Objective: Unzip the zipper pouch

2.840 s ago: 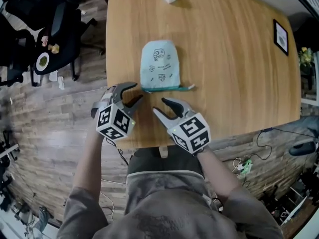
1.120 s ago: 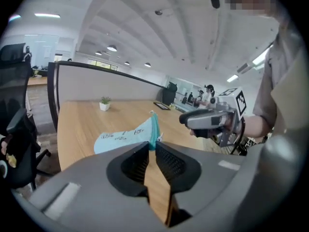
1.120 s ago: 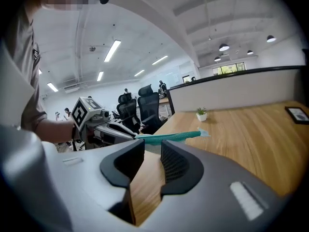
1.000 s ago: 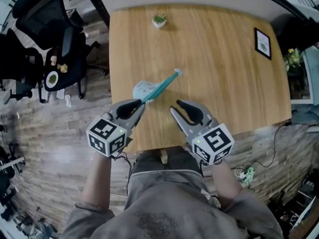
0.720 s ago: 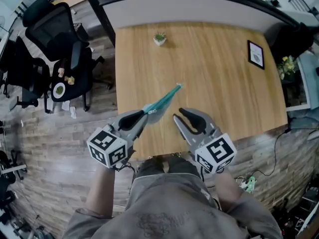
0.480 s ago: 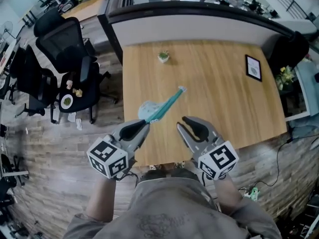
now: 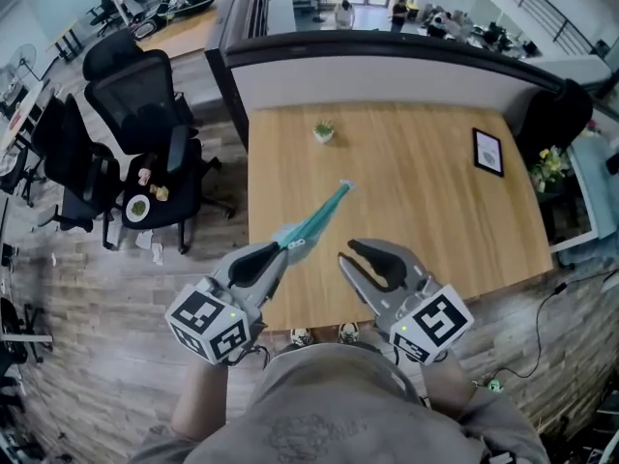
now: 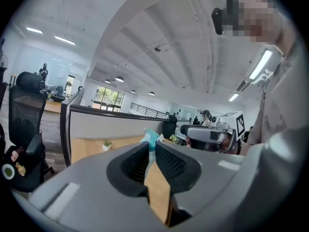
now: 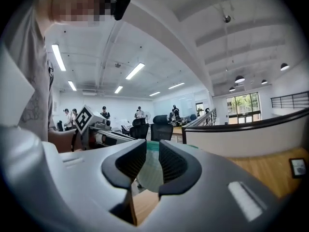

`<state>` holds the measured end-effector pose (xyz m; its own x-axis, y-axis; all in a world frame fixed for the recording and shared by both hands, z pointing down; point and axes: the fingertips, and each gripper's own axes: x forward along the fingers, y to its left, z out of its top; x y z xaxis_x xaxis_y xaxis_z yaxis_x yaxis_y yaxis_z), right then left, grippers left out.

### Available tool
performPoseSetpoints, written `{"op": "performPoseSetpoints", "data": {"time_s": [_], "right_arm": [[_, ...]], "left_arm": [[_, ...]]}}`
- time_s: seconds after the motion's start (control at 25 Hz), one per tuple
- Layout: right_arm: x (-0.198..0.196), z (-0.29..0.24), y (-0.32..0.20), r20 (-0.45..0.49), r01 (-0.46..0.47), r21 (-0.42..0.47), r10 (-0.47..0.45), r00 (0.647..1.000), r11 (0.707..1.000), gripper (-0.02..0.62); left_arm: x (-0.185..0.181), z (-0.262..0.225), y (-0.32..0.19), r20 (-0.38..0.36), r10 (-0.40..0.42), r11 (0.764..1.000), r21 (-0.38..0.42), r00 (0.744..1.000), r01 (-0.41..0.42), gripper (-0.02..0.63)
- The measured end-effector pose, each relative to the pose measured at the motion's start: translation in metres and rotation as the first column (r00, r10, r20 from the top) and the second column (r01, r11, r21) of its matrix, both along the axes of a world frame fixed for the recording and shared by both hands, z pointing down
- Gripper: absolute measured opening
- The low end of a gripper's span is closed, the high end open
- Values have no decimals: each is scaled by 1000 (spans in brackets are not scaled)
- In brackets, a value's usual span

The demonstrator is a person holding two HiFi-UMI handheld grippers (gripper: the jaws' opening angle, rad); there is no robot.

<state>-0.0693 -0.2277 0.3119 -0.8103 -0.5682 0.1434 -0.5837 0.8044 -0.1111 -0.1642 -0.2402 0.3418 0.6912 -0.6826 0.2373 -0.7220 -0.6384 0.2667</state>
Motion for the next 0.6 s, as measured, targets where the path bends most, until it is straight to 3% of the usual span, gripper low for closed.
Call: {"op": "performPoseSetpoints", "data": {"time_s": [0.12,0.36,0.6], "right_arm": [[-9,-1,0,60,40,-37,-37,998,999,94],[-25,4,-5,56,82,-65,-79,995,995,94],[-23,10,-11,73,69,-109,-61,995,992,94]], "left_arm": [[2,-6,0,31,4,999,41,1000,-5,43],[13,-13,-2,108,12,994,102,994,-23,43],[36,-12,-1,206,49,989,128,977,-77,43]]}}
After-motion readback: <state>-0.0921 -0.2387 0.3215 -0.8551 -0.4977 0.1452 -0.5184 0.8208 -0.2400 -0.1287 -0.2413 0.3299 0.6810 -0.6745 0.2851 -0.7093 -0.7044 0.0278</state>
